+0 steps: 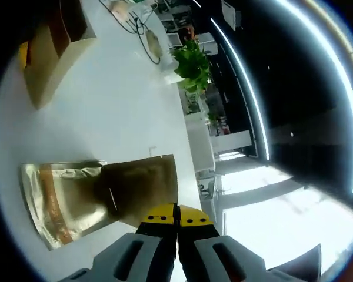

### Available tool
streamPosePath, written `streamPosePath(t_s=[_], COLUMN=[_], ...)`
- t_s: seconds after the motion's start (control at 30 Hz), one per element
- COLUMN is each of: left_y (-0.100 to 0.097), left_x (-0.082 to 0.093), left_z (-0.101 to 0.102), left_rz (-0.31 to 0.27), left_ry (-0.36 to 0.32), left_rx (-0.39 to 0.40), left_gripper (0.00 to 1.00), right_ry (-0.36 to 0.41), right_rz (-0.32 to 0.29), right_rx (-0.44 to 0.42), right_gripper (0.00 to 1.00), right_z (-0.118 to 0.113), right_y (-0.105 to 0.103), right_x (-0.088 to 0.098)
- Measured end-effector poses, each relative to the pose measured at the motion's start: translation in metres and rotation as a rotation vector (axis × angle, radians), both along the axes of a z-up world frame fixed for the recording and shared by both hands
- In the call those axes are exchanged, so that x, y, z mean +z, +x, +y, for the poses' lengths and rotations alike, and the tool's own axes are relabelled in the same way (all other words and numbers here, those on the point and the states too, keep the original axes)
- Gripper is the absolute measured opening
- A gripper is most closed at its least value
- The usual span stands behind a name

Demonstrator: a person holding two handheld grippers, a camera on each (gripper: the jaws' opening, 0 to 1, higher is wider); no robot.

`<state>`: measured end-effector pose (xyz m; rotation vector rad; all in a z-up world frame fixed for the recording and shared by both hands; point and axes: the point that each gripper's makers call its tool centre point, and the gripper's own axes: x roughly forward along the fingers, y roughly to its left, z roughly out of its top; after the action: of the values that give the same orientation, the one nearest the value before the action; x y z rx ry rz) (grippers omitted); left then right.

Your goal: Extract single mask from mask box in order stack masks on table

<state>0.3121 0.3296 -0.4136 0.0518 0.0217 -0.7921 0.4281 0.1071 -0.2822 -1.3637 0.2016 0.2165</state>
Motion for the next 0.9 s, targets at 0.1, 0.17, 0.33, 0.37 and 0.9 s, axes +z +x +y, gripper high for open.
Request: streamPosePath(t_s=[0.1,0.17,0.33,0.37,0.9], left_y=[0.0,0.0,0.0,0.0,0.001], left_x=[0.0,0.0,0.0,0.0,0.0], left_z=[0.0,0.0,0.0,0.0,0.0], left_rz=[0.0,0.0,0.0,0.0,-0.001], left_ry=[0.0,0.0,0.0,0.0,0.002], left_rx=[0.0,0.0,0.0,0.0,0.002], left_gripper=[0.2,0.2,0.2,0.2,0.2], right_ry=[0.002,0.014,0.004,0.001,0.041], right_rz=[0.011,0.024,0.049,0.055,0.199], right_rx=[0.012,0.024,0.048,0.051,0.102], right_gripper=[0.0,0.0,0.0,0.0,0.0], right_z=[0.002,0.004,0.004,0.004,0.003], right_y=[-0.012,-0.021,-0.04,-0.044,-0.091], right_x=[-0.002,-0.005,-0.014,-0.017,-0.077])
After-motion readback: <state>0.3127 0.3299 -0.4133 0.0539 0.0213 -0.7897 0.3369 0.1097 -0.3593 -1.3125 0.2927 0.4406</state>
